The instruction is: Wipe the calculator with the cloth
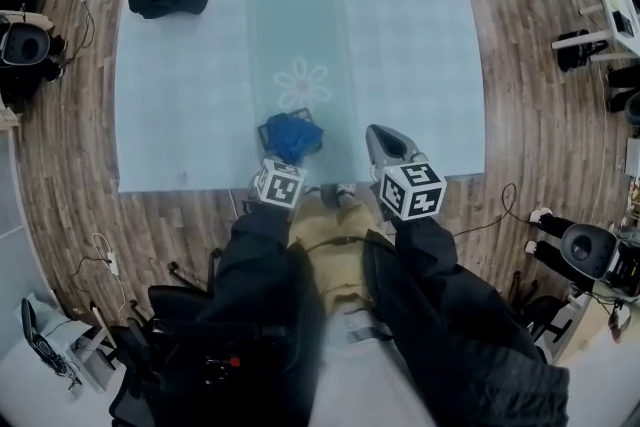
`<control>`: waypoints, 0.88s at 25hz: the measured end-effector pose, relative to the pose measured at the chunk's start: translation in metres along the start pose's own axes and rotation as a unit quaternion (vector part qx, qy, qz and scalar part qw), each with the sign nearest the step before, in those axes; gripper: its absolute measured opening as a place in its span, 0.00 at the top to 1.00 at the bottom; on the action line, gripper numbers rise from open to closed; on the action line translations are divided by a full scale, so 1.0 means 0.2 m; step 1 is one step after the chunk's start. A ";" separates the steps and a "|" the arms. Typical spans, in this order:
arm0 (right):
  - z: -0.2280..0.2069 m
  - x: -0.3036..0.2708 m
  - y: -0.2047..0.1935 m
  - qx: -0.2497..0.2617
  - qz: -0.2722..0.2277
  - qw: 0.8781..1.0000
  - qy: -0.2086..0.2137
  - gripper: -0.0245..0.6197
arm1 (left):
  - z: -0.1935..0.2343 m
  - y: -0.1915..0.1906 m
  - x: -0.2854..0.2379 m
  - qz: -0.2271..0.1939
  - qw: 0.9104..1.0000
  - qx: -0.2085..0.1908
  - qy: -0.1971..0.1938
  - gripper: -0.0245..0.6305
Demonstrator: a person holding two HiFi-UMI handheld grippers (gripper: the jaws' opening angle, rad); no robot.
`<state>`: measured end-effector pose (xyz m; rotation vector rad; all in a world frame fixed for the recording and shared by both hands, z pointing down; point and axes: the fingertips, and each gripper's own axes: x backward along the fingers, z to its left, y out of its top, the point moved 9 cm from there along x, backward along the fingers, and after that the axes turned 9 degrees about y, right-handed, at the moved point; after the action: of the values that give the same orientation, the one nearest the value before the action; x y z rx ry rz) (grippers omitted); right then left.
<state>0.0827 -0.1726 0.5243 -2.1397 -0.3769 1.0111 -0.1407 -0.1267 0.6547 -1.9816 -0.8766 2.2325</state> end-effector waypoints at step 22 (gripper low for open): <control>0.09 0.09 0.23 0.046 -0.086 0.995 0.011 0.97 | 0.03 0.42 0.43 -0.202 0.957 0.138 -0.155 0.84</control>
<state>0.0789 -0.1875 0.4739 -1.9966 -0.4852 0.8889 -0.1337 -0.1671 0.5423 -1.2259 -0.8401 2.2920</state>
